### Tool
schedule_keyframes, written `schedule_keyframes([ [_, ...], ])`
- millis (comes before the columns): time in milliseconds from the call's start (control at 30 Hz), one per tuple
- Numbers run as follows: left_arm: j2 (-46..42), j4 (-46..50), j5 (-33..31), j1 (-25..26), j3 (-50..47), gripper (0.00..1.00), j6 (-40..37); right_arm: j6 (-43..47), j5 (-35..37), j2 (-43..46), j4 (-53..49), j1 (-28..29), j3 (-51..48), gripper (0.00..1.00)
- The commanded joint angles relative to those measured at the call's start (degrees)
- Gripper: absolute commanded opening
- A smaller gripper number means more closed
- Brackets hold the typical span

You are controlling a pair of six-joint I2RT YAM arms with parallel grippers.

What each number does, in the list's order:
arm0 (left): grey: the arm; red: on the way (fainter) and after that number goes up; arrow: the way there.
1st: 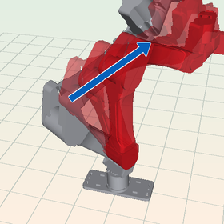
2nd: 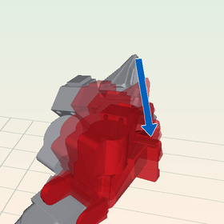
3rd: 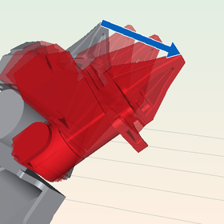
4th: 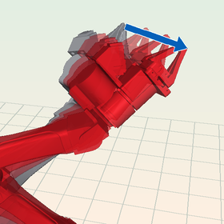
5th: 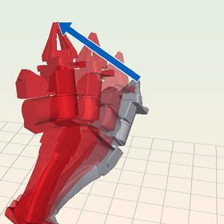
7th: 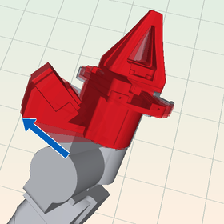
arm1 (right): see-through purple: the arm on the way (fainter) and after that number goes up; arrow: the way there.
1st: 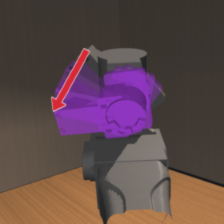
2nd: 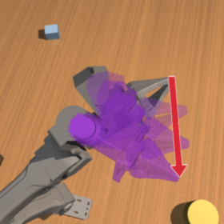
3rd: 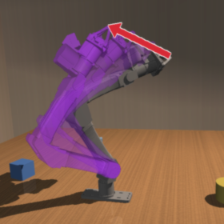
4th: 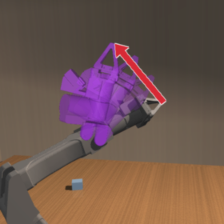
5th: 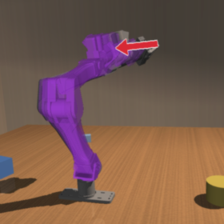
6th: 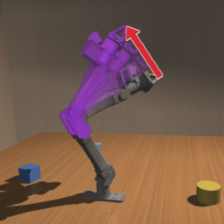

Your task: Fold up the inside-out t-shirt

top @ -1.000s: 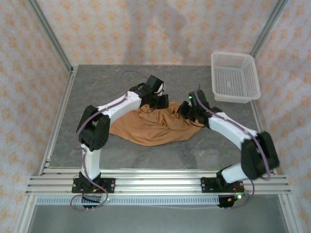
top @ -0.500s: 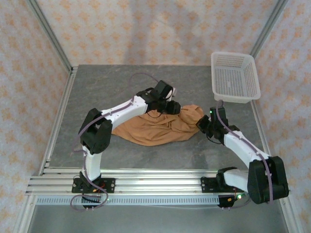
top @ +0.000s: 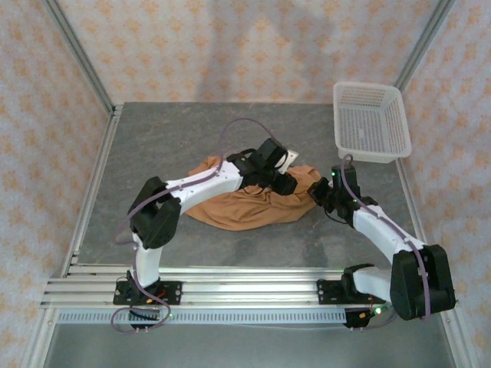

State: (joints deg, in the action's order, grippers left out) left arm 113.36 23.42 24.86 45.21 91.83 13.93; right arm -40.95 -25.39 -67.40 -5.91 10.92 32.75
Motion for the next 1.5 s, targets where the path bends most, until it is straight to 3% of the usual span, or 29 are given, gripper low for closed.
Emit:
schedule_keyframes([
  [0,5.1,-0.8,-0.7,-0.7,3.4,0.31,0.3,-0.7,0.3,1.8,1.0,-0.1,1.6,0.0],
  [133,9.1,0.7,-4.5,-0.7,6.7,0.42,-1.4,-0.6,0.3,3.2,0.1,-0.1,1.6,0.0],
  [300,11.4,0.4,-10.8,-0.8,8.6,0.75,-3.7,-0.8,-0.3,4.0,-0.2,-0.1,1.6,0.0],
  [433,13.0,-1.8,-12.6,-1.3,8.9,0.76,-2.1,-1.6,-1.0,4.0,1.0,-0.1,0.8,0.0],
  [533,15.0,-2.4,-12.2,-1.7,9.6,0.67,-0.8,-1.9,-1.4,3.9,1.5,-0.1,0.5,0.0],
  [733,17.1,-0.3,-12.0,-2.4,11.4,0.01,-1.0,-1.9,-1.8,4.5,1.3,-0.1,0.5,0.0],
  [967,9.1,7.9,-11.9,-3.5,15.4,0.0,-0.6,2.6,0.5,3.0,-2.3,-0.1,1.8,0.0],
  [1167,1.6,11.4,-2.7,-3.6,20.0,0.0,4.1,6.8,0.1,-3.4,-3.6,-0.1,5.7,0.0],
  [1333,-0.4,6.4,6.8,-5.0,17.4,0.0,11.7,7.3,-0.5,-6.2,-4.8,-0.1,10.8,0.0],
  [1467,0.1,-7.1,17.6,-8.1,9.8,0.0,24.5,7.9,5.5,-6.6,-10.0,-0.1,16.3,0.0],
])
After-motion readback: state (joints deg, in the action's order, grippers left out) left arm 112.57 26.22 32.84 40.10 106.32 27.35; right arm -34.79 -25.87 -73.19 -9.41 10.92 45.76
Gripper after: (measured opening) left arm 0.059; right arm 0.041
